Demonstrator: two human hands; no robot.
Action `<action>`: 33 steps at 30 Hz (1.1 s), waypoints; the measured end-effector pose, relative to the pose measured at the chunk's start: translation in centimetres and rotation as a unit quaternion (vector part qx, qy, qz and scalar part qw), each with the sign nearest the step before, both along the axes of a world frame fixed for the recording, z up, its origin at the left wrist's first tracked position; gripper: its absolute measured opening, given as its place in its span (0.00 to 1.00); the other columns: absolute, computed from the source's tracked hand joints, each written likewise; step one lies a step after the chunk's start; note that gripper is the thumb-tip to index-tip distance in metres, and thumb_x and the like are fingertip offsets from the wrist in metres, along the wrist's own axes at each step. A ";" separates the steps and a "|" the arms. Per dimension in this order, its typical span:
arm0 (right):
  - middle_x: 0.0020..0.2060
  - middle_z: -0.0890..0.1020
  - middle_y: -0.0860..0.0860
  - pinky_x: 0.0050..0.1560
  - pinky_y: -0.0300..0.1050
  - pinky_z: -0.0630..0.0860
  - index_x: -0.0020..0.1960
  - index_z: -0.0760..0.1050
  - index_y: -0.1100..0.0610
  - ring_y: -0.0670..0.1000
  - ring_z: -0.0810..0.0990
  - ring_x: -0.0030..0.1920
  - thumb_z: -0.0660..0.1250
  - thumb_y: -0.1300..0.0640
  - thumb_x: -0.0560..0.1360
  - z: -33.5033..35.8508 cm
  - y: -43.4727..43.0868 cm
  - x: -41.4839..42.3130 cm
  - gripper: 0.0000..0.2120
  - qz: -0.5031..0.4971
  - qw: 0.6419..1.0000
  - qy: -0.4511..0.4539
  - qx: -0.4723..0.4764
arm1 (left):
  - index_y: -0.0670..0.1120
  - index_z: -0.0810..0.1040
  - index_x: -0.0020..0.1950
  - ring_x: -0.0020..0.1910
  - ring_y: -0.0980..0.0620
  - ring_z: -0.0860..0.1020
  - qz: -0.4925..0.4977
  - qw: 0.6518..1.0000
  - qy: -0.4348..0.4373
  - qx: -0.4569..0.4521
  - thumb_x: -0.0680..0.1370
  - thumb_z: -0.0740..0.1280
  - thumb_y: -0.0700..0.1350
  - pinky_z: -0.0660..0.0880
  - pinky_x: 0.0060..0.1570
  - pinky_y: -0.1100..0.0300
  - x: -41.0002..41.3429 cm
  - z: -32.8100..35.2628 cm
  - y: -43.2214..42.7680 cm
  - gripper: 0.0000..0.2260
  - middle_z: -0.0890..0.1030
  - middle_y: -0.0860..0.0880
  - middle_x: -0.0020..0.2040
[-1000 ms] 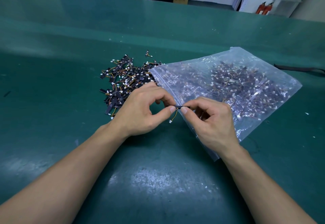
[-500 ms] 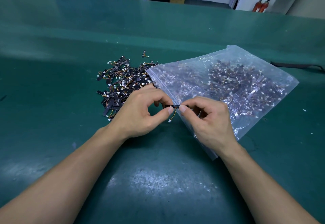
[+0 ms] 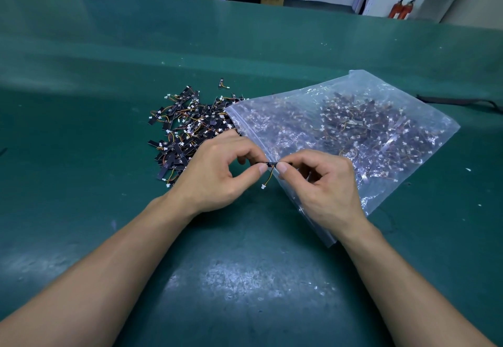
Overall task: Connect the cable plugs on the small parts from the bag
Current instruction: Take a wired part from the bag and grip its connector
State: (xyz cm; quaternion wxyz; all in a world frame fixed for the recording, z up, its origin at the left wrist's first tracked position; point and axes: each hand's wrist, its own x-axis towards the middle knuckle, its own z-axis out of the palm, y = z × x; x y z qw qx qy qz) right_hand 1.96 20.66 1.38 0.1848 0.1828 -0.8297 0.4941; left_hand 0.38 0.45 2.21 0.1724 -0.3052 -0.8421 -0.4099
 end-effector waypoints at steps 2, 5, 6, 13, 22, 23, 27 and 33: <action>0.33 0.82 0.43 0.32 0.33 0.68 0.42 0.84 0.52 0.45 0.74 0.28 0.73 0.56 0.74 0.0 -0.1 0.1 0.03 -0.003 1.000 -0.006 -0.004 | 0.46 0.82 0.42 0.41 0.53 0.75 0.005 1.000 0.002 -0.001 0.75 0.71 0.41 0.71 0.45 0.62 0.0 0.0 0.0 0.03 0.80 0.58 0.38; 0.32 0.80 0.38 0.32 0.31 0.67 0.42 0.84 0.51 0.44 0.72 0.28 0.73 0.56 0.74 0.0 -0.1 0.2 0.02 0.000 1.000 -0.011 -0.013 | 0.45 0.82 0.41 0.41 0.53 0.74 0.008 1.000 0.003 -0.003 0.75 0.71 0.40 0.71 0.45 0.62 -0.1 0.0 -0.2 0.03 0.79 0.58 0.38; 0.32 0.80 0.37 0.33 0.30 0.66 0.42 0.84 0.52 0.43 0.73 0.28 0.73 0.57 0.74 0.0 -0.1 0.1 0.03 0.000 1.000 -0.011 -0.009 | 0.45 0.81 0.41 0.41 0.53 0.74 0.006 1.000 0.004 -0.004 0.75 0.71 0.40 0.71 0.45 0.62 -0.1 0.1 -0.2 0.03 0.78 0.59 0.38; 0.33 0.81 0.39 0.34 0.33 0.68 0.42 0.84 0.53 0.44 0.74 0.29 0.72 0.57 0.75 -0.3 -0.2 -0.1 0.04 -0.011 1.000 -0.004 0.008 | 0.46 0.82 0.43 0.42 0.53 0.74 0.000 1.000 -0.013 -0.006 0.75 0.71 0.43 0.72 0.45 0.61 -0.2 -0.1 -0.3 0.02 0.78 0.61 0.38; 0.34 0.83 0.43 0.35 0.36 0.71 0.43 0.84 0.55 0.47 0.76 0.31 0.71 0.57 0.75 -0.4 -0.4 -0.1 0.04 0.006 1.000 -0.020 0.011 | 0.48 0.82 0.41 0.41 0.53 0.75 -0.003 1.000 0.000 -0.012 0.75 0.72 0.43 0.72 0.45 0.61 -0.2 -0.1 -0.4 0.03 0.76 0.62 0.37; 0.34 0.83 0.44 0.35 0.38 0.72 0.43 0.84 0.56 0.48 0.77 0.32 0.71 0.57 0.76 -0.4 -0.4 -0.1 0.05 0.005 1.000 -0.018 0.014 | 0.48 0.82 0.41 0.42 0.53 0.75 -0.005 1.000 -0.005 -0.012 0.75 0.72 0.43 0.72 0.45 0.61 -0.2 -0.1 -0.4 0.03 0.77 0.62 0.37; 0.33 0.81 0.40 0.34 0.32 0.68 0.44 0.84 0.55 0.44 0.74 0.30 0.72 0.58 0.76 -0.5 -0.3 -0.2 0.04 0.006 1.000 -0.021 0.013 | 0.48 0.82 0.42 0.43 0.54 0.75 0.001 1.000 -0.010 -0.011 0.76 0.71 0.43 0.72 0.46 0.60 -0.3 -0.2 -0.4 0.03 0.77 0.63 0.38; 0.30 0.80 0.37 0.33 0.30 0.66 0.44 0.84 0.52 0.42 0.72 0.28 0.72 0.57 0.75 -0.5 -0.2 -0.2 0.03 0.004 0.999 -0.045 -0.003 | 0.48 0.82 0.42 0.43 0.53 0.75 0.006 1.000 0.000 -0.003 0.76 0.71 0.42 0.73 0.46 0.61 -0.5 -0.3 -0.4 0.03 0.77 0.63 0.38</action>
